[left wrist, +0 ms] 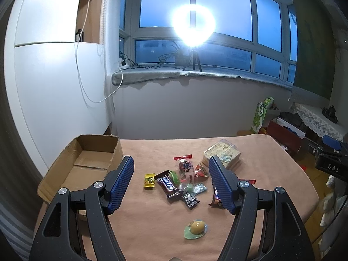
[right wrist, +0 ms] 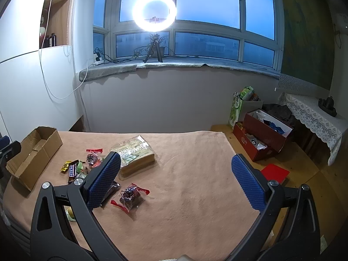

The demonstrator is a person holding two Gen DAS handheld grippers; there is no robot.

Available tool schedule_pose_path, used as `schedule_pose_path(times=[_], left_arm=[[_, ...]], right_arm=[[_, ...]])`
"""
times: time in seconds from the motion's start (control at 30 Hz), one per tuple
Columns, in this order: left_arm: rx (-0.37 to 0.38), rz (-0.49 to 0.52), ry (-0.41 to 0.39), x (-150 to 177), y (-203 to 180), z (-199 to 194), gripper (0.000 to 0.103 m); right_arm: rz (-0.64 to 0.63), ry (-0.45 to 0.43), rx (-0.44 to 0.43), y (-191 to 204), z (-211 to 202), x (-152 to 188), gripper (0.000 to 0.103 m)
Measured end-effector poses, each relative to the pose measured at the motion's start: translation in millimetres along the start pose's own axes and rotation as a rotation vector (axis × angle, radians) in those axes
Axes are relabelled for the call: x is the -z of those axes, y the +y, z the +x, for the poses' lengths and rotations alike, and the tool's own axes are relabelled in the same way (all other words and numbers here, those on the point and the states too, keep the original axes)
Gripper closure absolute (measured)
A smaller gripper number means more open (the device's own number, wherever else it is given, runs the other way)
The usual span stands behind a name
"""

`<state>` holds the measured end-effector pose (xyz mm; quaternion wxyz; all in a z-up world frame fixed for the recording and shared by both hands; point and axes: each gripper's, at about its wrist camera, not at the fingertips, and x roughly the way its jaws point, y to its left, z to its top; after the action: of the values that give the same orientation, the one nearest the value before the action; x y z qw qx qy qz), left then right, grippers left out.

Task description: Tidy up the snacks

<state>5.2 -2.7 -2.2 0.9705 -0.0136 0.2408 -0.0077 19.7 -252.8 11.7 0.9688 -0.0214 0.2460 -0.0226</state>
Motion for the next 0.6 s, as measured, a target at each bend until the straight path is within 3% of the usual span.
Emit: schedule_pose_path(times=[0.6], left_arm=[[-0.003, -0.008, 0.005, 1.2, 2.6, 1.5, 0.032]], right_arm=[[-0.004, 0.013, -0.008, -2.5, 3.2, -5.1, 0.000]])
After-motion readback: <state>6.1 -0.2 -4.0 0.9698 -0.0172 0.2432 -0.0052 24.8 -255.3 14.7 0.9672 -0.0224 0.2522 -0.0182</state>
